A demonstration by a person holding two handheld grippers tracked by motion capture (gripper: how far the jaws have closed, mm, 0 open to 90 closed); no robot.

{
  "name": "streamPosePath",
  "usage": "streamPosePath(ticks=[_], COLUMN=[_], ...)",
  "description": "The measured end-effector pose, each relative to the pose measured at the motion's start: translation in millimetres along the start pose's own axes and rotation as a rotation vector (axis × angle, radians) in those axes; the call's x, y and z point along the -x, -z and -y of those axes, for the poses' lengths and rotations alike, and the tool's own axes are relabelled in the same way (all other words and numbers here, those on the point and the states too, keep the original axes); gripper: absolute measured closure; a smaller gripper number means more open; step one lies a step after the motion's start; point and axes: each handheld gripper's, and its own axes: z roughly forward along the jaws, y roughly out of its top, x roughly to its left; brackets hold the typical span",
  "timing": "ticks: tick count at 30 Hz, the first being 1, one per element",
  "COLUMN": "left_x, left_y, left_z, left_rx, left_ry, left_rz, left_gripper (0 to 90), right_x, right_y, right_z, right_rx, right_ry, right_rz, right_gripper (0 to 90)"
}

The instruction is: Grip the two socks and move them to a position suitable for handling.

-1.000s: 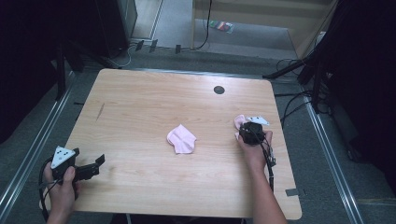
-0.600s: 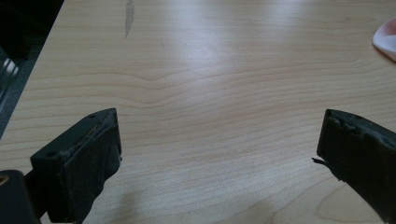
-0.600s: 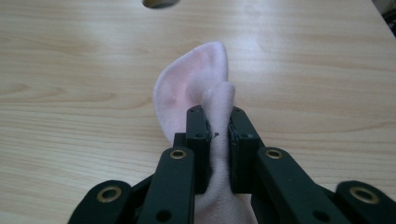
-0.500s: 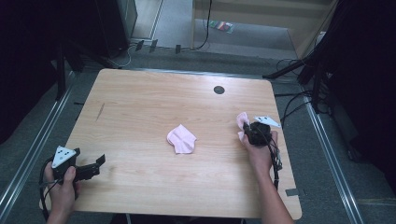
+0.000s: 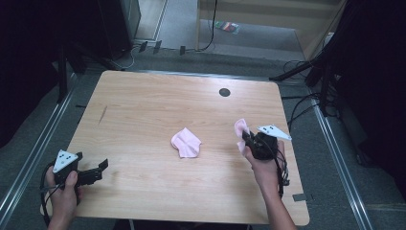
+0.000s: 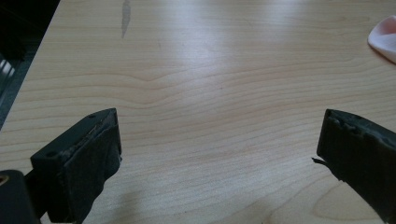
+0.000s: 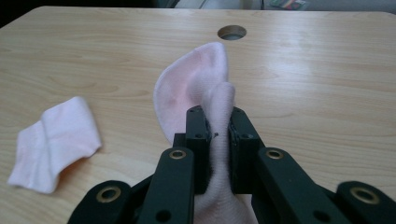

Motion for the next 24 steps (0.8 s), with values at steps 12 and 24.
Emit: streamPosePath(ticks=[12,24], left_x=[0.2,-0.1], left_y=[0.0,-0.2], left_z=[0.0,-0.1], left_rx=[-0.005,-0.005], left_ry=[-0.004,0.001], left_rz=[0.015,0.015], left_gripper=[0.0,0.0], right_x=[-30.1,-56.8], right_y=[23.5,29.7], right_z=[11.4,26.0], right_rx=[0.01,-0.013], right_ry=[0.042,0.058], right_rz=[-0.069,-0.142], right_gripper=[81.8,81.7])
